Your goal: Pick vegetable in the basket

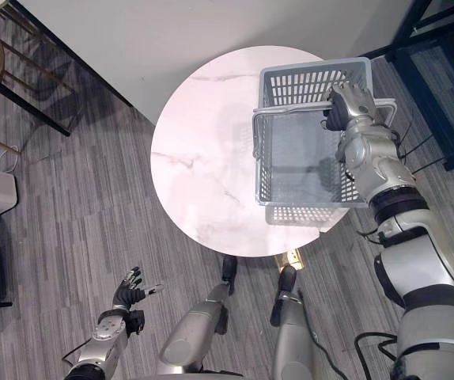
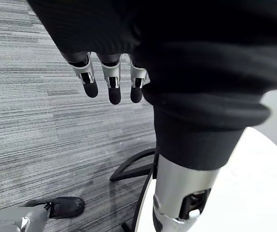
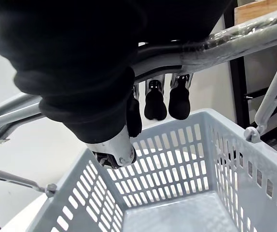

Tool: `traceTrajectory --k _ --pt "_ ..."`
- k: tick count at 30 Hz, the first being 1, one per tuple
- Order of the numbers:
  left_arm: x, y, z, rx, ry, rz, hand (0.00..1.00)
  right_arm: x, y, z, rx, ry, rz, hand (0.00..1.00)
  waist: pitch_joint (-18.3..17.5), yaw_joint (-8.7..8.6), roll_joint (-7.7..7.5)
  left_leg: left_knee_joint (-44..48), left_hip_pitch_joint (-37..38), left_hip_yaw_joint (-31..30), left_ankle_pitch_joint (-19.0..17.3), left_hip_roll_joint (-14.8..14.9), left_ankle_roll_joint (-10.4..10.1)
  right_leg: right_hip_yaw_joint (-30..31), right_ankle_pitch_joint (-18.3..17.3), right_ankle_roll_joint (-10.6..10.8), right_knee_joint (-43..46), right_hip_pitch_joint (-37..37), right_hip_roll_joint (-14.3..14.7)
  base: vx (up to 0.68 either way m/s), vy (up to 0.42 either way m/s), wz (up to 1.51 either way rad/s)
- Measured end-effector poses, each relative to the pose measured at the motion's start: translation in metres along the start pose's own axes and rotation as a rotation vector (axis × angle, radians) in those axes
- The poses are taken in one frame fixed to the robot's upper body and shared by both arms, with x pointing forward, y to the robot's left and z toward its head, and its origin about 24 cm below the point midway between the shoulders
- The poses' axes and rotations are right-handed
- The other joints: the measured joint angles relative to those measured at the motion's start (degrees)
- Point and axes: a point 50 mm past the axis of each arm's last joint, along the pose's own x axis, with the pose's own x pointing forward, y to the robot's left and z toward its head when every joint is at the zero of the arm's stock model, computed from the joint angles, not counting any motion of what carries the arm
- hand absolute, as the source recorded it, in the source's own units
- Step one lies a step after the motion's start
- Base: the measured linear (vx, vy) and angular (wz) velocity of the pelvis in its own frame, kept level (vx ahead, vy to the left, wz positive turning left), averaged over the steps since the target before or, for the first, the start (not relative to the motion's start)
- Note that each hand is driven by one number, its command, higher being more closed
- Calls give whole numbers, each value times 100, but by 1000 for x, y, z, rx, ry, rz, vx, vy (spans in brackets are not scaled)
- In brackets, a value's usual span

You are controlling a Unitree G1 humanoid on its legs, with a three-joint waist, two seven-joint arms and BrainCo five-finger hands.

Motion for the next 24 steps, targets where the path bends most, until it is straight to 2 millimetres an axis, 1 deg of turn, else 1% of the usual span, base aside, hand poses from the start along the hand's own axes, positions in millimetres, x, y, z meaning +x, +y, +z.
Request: traceTrajectory --k 1,2,3,4,6,7,8,9,10,12,13,14,15,16,17,19,20,22,24 --pt "-1 1 -1 -1 1 4 0 -8 7 -4 47 19 9 100 -19 -65 -43 0 54 14 -11 1 0 4 4 6 -45 76 4 38 18 -17" --pt "-3 3 -3 -1 5 9 0 -22 18 -12 109 52 25 100 -68 -105 -139 0 130 63 -50 7 -6 62 9 14 -86 133 7 30 14 -16" --pt "-4 3 -4 -1 7 10 0 -30 24 -15 142 67 32 100 -91 -121 -177 1 162 88 -66 12 -19 91 20 30 -117 164 11 62 23 -26" --pt "-7 5 -6 -1 13 16 0 -49 37 -22 227 111 39 100 -162 -218 -282 2 223 160 -108 16 -17 142 36 43 -184 234 18 49 13 -21" --pt "-9 7 -10 -23 23 34 0 -71 48 -30 313 163 40 100 -217 -351 -359 2 348 212 -173 13 1 200 68 79 -299 381 35 75 23 -19" --pt "-11 9 -12 -26 29 40 0 -87 53 -36 356 198 40 100 -289 -397 -404 2 426 266 -213 4 7 250 74 88 -352 458 51 75 26 -21" --pt "-12 11 -12 -31 26 46 0 -95 54 -39 379 216 37 100 -333 -406 -433 2 473 310 -242 2 4 290 80 97 -376 492 59 91 30 -28" --pt "-15 17 -13 -43 26 63 0 -111 59 -46 415 256 38 100 -487 -432 -470 2 518 373 -304 4 18 354 112 142 -466 547 90 82 27 -24" --pt "-16 20 -14 -48 25 69 0 -118 60 -49 430 277 35 100 -557 -458 -492 3 546 400 -328 4 19 380 128 146 -519 589 96 84 28 -29" --pt "-23 31 -16 -61 19 104 0 -144 65 -61 495 364 19 100 -739 -578 -560 4 730 507 -428 -1 48 473 158 169 -672 797 109 81 30 -22" --pt "-24 33 -17 -65 22 112 0 -151 67 -64 514 391 16 100 -819 -602 -574 4 742 531 -447 -5 52 498 162 171 -700 809 110 90 35 -18" --pt "-28 38 -19 -74 23 130 0 -168 72 -70 567 448 17 100 -956 -676 -605 7 800 589 -493 -10 59 549 174 172 -760 872 114 59 23 -18" --pt "-29 39 -20 -79 22 137 0 -174 75 -72 590 470 19 100 -969 -694 -620 38 844 619 -531 -11 55 576 174 172 -770 919 115 71 27 -26" --pt "-30 41 -20 -94 20 150 0 -186 81 -75 635 520 20 100 -999 -696 -646 127 918 695 -622 -10 67 652 174 173 -793 1007 119 45 21 -23" --pt "-30 41 -20 -101 18 154 0 -192 85 -76 657 544 22 100 -1031 -698 -659 188 929 732 -672 -9 60 688 174 173 -802 1038 120 42 26 -35" --pt "-35 39 -20 -113 11 150 0 -212 99 -73 745 608 49 100 -1070 -687 -685 411 1062 908 -877 28 81 861 181 168 -831 1210 139 31 27 -38" --pt "-36 38 -19 -120 9 149 0 -216 102 -71 760 618 49 100 -1071 -679 -688 465 1092 979 -920 35 86 919 192 153 -831 1237 138 17 34 -37" --pt "-39 33 -17 -148 -6 139 0 -225 106 -59 827 626 35 100 -1065 -676 -700 688 1077 1166 -1070 120 86 1014 217 162 -824 1268 141 -7 16 -34" --pt "-38 31 -8 -161 -45 134 0 -229 107 -50 884 625 12 100 -1013 -660 -785 1164 866 1318 -1305 228 72 1116 249 170 -740 1221 193 -75 -15 -32"
